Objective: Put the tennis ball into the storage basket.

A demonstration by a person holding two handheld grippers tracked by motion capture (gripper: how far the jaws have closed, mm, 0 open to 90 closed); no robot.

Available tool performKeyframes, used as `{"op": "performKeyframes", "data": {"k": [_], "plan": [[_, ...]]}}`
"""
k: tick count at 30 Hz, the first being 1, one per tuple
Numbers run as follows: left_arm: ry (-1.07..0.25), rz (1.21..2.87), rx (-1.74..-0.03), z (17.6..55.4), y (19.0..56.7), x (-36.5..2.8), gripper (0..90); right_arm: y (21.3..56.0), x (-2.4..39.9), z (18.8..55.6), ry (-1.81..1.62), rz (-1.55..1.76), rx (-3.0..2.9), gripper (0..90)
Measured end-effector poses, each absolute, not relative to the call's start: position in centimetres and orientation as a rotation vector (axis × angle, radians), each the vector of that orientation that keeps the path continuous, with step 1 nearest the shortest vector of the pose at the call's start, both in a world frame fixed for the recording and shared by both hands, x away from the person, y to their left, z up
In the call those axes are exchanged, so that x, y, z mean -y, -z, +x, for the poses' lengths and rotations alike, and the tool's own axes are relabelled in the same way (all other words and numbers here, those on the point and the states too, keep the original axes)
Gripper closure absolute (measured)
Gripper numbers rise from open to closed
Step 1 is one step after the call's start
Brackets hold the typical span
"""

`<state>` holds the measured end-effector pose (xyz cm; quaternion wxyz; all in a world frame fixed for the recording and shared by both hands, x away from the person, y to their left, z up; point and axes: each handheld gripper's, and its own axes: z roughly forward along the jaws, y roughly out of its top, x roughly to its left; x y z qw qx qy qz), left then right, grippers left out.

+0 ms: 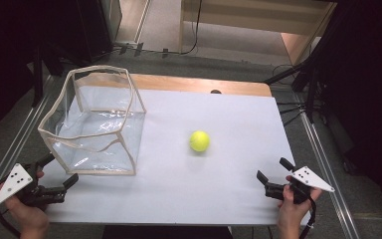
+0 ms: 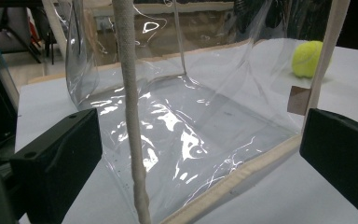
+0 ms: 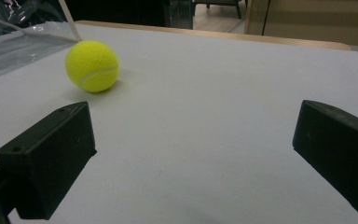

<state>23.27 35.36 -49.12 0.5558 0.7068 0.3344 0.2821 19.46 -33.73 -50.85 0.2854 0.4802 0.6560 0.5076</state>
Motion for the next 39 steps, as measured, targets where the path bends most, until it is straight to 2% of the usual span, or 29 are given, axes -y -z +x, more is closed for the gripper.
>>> {"op": "performKeyframes", "data": {"k": [24,39], "plan": [[-0.669,1.666,-0.801,23.4,49.2,-35.3,0.0,49.2,31.2,21.6,-1.29,1.219,-1.938,0.0],[-0.669,1.666,-0.802,23.3,49.2,-35.3,0.0,46.7,29.8,24.0,-1.289,1.171,-2.001,0.0]]}}
